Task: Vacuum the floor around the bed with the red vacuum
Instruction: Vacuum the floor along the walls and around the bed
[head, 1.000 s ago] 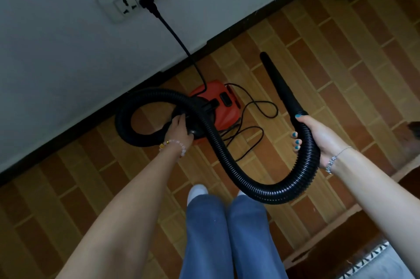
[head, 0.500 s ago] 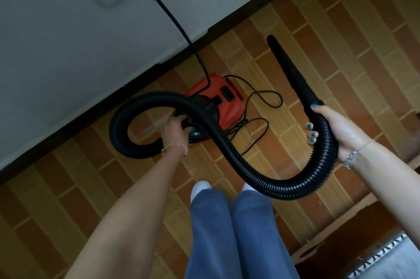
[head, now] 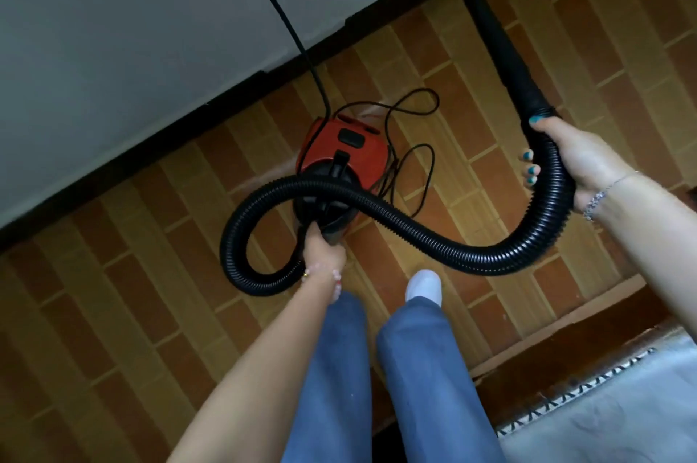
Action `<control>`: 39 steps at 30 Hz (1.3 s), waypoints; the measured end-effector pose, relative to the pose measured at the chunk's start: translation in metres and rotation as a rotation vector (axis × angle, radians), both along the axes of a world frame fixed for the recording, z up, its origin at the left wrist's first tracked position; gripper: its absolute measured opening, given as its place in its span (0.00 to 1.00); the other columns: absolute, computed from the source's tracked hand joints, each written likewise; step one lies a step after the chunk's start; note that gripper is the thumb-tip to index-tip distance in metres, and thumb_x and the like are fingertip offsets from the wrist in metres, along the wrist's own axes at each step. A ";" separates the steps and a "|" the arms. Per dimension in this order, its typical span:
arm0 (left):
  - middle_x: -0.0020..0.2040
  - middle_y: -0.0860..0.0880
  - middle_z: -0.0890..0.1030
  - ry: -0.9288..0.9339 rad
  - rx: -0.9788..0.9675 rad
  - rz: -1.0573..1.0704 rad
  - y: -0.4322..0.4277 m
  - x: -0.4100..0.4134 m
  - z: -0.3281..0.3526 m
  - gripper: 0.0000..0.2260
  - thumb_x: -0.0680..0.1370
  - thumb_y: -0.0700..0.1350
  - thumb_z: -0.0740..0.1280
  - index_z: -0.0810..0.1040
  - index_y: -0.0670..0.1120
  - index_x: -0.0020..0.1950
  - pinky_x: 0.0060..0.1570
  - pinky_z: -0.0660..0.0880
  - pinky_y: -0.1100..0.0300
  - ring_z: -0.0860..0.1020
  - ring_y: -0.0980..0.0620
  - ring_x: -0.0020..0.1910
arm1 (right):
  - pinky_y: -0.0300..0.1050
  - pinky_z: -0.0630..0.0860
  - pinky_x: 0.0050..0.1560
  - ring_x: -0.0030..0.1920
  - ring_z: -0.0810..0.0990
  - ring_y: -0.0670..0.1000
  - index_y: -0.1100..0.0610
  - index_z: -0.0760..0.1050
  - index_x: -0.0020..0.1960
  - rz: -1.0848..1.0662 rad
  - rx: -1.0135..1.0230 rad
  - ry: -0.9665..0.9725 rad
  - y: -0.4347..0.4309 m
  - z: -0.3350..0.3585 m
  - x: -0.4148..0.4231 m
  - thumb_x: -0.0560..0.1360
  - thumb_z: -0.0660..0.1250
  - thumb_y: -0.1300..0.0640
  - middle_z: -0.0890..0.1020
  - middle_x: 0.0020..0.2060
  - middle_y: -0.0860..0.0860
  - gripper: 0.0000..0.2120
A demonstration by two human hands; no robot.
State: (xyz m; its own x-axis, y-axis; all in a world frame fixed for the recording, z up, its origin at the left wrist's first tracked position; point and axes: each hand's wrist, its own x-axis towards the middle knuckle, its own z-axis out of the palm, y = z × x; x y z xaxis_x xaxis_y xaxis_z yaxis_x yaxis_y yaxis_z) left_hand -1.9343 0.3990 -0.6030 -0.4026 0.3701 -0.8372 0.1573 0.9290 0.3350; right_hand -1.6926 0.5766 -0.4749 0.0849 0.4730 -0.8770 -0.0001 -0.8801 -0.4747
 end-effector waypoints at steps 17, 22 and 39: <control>0.67 0.41 0.69 0.276 -0.099 -0.581 0.041 -0.112 0.072 0.27 0.75 0.46 0.68 0.64 0.44 0.71 0.60 0.72 0.47 0.72 0.40 0.62 | 0.37 0.72 0.23 0.20 0.71 0.48 0.57 0.71 0.53 0.100 -0.021 -0.113 0.005 0.021 -0.006 0.75 0.66 0.54 0.73 0.31 0.54 0.09; 0.70 0.41 0.63 0.118 -0.080 -0.683 0.046 -0.098 0.067 0.25 0.76 0.55 0.66 0.70 0.44 0.69 0.62 0.70 0.47 0.69 0.38 0.65 | 0.38 0.72 0.24 0.22 0.71 0.49 0.58 0.71 0.53 0.088 -0.007 -0.210 -0.011 0.020 0.003 0.75 0.66 0.54 0.74 0.31 0.54 0.10; 0.74 0.46 0.58 0.307 0.252 -1.861 0.068 -0.059 0.003 0.29 0.73 0.59 0.65 0.66 0.46 0.70 0.73 0.48 0.48 0.52 0.44 0.75 | 0.42 0.73 0.27 0.26 0.72 0.53 0.56 0.71 0.56 0.097 -0.008 -0.406 -0.077 -0.017 0.036 0.77 0.64 0.54 0.74 0.32 0.55 0.10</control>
